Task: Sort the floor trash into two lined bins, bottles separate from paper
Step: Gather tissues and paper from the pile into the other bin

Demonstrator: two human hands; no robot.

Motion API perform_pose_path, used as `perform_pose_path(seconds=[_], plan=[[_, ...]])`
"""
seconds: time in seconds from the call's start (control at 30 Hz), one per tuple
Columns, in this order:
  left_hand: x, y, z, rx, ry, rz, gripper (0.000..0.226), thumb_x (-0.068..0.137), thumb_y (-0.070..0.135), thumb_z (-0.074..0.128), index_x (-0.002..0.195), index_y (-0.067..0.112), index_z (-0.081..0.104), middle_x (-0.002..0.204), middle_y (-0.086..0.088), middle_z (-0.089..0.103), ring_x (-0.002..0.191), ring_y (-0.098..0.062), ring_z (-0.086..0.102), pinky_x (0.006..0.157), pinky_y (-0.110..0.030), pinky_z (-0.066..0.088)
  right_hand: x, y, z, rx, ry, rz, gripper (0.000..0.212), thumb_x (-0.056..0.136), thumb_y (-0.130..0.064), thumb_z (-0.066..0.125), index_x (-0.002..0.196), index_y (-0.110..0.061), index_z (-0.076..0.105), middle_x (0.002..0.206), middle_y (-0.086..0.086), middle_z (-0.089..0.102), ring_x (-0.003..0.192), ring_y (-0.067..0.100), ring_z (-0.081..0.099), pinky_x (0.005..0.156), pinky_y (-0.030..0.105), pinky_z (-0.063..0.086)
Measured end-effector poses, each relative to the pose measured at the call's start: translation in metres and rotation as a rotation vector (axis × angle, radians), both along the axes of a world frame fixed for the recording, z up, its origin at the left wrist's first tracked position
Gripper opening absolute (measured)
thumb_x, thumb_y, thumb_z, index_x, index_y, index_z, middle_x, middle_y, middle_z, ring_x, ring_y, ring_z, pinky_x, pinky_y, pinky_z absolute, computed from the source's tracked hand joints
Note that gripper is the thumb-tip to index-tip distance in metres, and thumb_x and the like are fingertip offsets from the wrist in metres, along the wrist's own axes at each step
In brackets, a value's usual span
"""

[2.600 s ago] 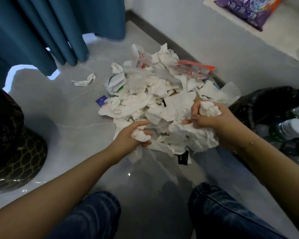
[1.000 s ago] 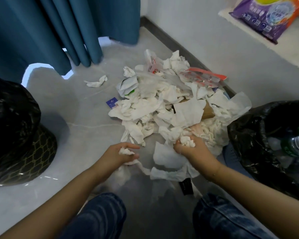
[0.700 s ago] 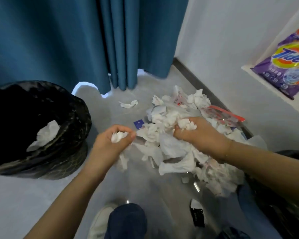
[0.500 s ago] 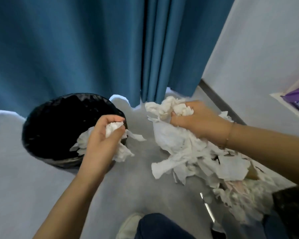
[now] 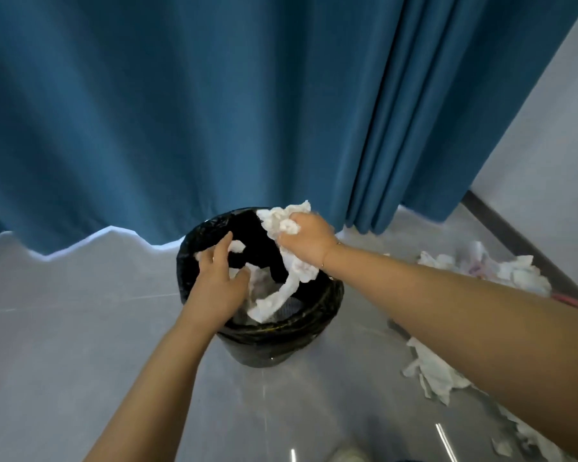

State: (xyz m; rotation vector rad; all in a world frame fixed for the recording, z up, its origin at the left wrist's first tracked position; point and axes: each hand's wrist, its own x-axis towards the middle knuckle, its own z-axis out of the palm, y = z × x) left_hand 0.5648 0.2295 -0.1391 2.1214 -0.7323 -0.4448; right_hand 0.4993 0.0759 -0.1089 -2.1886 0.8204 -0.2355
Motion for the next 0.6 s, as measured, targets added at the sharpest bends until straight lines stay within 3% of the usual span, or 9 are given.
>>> perform_pose_path(seconds=[0.07, 0.1, 0.23, 0.33, 0.4, 0.5, 0.6], plan=[[0.002, 0.004, -0.004, -0.015, -0.034, -0.023, 0.049, 0.095, 0.015, 0.050, 0.142, 0.024, 0.038, 0.150, -0.001, 0.030, 0.127, -0.009, 0.037, 0.098, -0.014, 0.023, 0.001, -0.001, -0.006, 0.005, 0.190, 0.139, 0.051, 0.084, -0.030, 0.067, 0.129, -0.014, 0.049, 0.124, 0.001, 0.051, 0.114, 0.019, 0.049, 0.087, 0.016, 0.040], [0.003, 0.007, -0.006, -0.031, -0.032, -0.028, 0.043, 0.095, 0.013, 0.050, 0.137, 0.021, 0.046, 0.147, 0.001, 0.037, 0.123, -0.006, 0.040, 0.097, -0.010, 0.024, 0.000, -0.001, -0.008, 0.031, 0.246, 0.182, 0.057, 0.082, -0.032, 0.069, 0.132, -0.016, 0.046, 0.132, 0.001, 0.046, 0.120, 0.019, 0.045, 0.094, 0.023, 0.039], [-0.004, 0.012, -0.012, -0.126, -0.033, -0.014, 0.035, 0.095, 0.009, 0.048, 0.125, 0.022, 0.058, 0.126, 0.007, 0.053, 0.115, -0.004, 0.049, 0.099, -0.019, 0.038, -0.002, -0.012, -0.013, 0.235, 0.251, 0.114, 0.072, 0.079, -0.034, 0.073, 0.140, -0.020, 0.036, 0.140, 0.004, 0.042, 0.128, 0.020, 0.042, 0.106, 0.031, 0.037], [-0.009, 0.017, -0.012, -0.190, -0.032, 0.031, 0.030, 0.095, 0.008, 0.046, 0.114, 0.025, 0.063, 0.112, 0.006, 0.062, 0.091, 0.003, 0.057, 0.075, -0.004, 0.040, -0.003, -0.018, -0.015, 0.337, 0.218, 0.039, 0.072, 0.083, -0.033, 0.069, 0.143, -0.016, 0.034, 0.147, 0.005, 0.038, 0.134, 0.023, 0.038, 0.112, 0.036, 0.032], [-0.014, 0.019, -0.012, -0.220, -0.013, 0.037, 0.029, 0.095, 0.009, 0.047, 0.109, 0.026, 0.065, 0.106, 0.004, 0.063, 0.086, 0.002, 0.058, 0.068, -0.006, 0.042, -0.007, -0.017, -0.011, 0.314, 0.215, 0.030, 0.056, 0.088, -0.029, 0.063, 0.137, -0.009, 0.045, 0.144, 0.010, 0.043, 0.132, 0.027, 0.042, 0.110, 0.039, 0.036], [-0.025, 0.018, -0.008, -0.251, -0.011, 0.007, 0.029, 0.094, 0.006, 0.049, 0.106, 0.026, 0.065, 0.107, 0.006, 0.064, 0.094, 0.001, 0.059, 0.076, -0.003, 0.042, -0.023, -0.016, 0.006, 0.268, 0.168, 0.011, 0.035, 0.092, -0.016, 0.055, 0.121, 0.004, 0.057, 0.132, 0.023, 0.051, 0.123, 0.035, 0.049, 0.101, 0.041, 0.045], [-0.046, 0.006, 0.001, -0.199, -0.169, -0.087, 0.029, 0.093, 0.006, 0.049, 0.110, 0.025, 0.064, 0.111, 0.011, 0.061, 0.101, -0.003, 0.056, 0.090, -0.016, 0.044, -0.061, -0.023, 0.029, 0.224, 0.114, -0.006, 0.019, 0.092, -0.012, 0.052, 0.106, -0.011, 0.065, 0.118, 0.012, 0.063, 0.100, 0.021, 0.062, 0.075, 0.026, 0.052]])
